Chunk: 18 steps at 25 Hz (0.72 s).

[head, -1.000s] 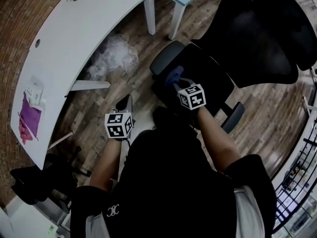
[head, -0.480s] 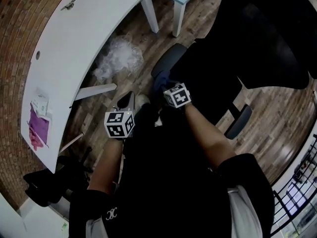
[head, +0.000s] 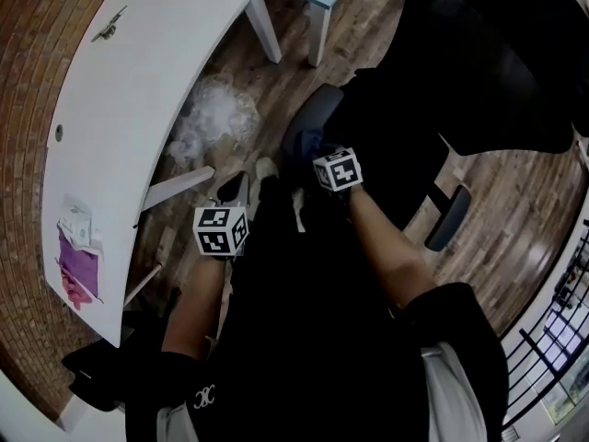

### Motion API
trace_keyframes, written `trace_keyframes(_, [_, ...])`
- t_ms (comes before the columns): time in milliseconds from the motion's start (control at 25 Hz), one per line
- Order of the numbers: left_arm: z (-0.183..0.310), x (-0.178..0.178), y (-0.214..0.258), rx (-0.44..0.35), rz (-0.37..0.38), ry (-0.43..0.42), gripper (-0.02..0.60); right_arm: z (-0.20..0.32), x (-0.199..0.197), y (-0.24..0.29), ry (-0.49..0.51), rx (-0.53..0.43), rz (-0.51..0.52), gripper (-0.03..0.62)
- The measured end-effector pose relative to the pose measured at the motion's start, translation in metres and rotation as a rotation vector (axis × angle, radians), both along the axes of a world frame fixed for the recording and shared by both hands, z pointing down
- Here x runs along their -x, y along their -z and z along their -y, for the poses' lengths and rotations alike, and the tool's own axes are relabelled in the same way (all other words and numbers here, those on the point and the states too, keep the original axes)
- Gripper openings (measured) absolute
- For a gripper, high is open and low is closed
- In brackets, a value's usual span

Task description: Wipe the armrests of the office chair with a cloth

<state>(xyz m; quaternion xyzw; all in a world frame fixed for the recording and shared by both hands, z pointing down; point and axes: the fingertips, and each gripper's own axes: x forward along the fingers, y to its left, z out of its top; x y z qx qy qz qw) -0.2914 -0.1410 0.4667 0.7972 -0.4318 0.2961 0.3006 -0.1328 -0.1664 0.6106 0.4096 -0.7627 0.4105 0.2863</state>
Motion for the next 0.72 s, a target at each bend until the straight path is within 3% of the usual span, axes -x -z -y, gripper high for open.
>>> trace_keyframes(400, [0.047, 0.018, -0.011, 0.035, -0.013, -0.090, 0.006, 0.077, -0.094, -0.008, -0.342, 0.018, -0.088, 0.044])
trace_keyframes(720, [0.075, 0.040, -0.028, 0.064, -0.018, -0.076, 0.006, 0.129, -0.130, -0.007, -0.350, 0.013, -0.187, 0.044])
